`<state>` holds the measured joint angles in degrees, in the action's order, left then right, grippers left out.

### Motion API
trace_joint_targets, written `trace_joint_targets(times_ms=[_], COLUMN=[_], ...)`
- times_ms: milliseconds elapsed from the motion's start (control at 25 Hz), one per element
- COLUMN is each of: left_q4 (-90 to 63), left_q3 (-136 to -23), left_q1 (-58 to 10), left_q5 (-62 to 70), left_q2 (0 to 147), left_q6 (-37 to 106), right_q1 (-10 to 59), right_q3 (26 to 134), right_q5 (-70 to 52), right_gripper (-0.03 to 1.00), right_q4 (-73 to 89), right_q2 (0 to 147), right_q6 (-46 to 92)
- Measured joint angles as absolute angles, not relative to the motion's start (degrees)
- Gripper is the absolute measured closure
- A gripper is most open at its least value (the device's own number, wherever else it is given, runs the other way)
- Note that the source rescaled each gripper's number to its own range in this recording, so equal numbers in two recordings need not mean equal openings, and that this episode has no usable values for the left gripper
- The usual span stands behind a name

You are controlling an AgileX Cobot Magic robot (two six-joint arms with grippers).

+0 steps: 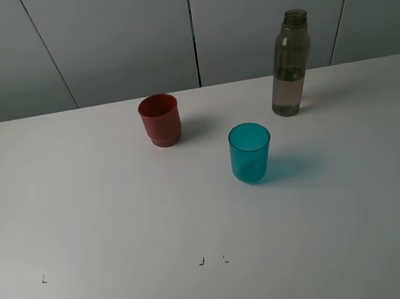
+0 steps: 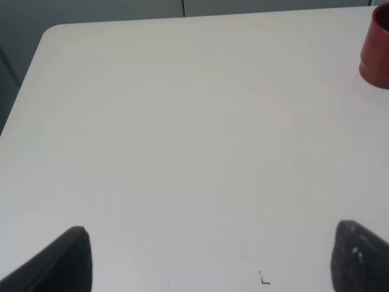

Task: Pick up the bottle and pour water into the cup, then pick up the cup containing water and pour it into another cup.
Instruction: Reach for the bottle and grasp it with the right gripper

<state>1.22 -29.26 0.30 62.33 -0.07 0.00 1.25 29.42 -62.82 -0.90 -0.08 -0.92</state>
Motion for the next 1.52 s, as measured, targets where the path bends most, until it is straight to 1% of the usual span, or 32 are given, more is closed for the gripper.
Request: trace_joint_targets(times_ms=[800, 1000, 1200, 1520], left_q4=[1.2, 1.2, 1.2, 1.2], left_q3=[-29.3, -29.3, -29.3, -29.3], left_q1=[0.3, 0.3, 0.3, 0.3], left_q5=[62.3, 62.3, 62.3, 62.3], left_q2=[-0.1, -0.1, -0.1, -0.1], left_q6=[0.0, 0.4, 0.0, 0.4], right_q1=[1.3, 1.3, 1.3, 1.3], right_q3=[29.4, 32.4, 34.8, 35.0], right_q5=[-62.8, -61.9, -55.6, -38.3], right_gripper=[-0.03, -0.03, -0.03, -0.03], right_q4=[-0.4, -0.6, -0.5, 0.0], right_q2=[0.1, 7.2, 16.2, 27.7], right_q6=[-0.8, -0.8, -0.8, -0.9])
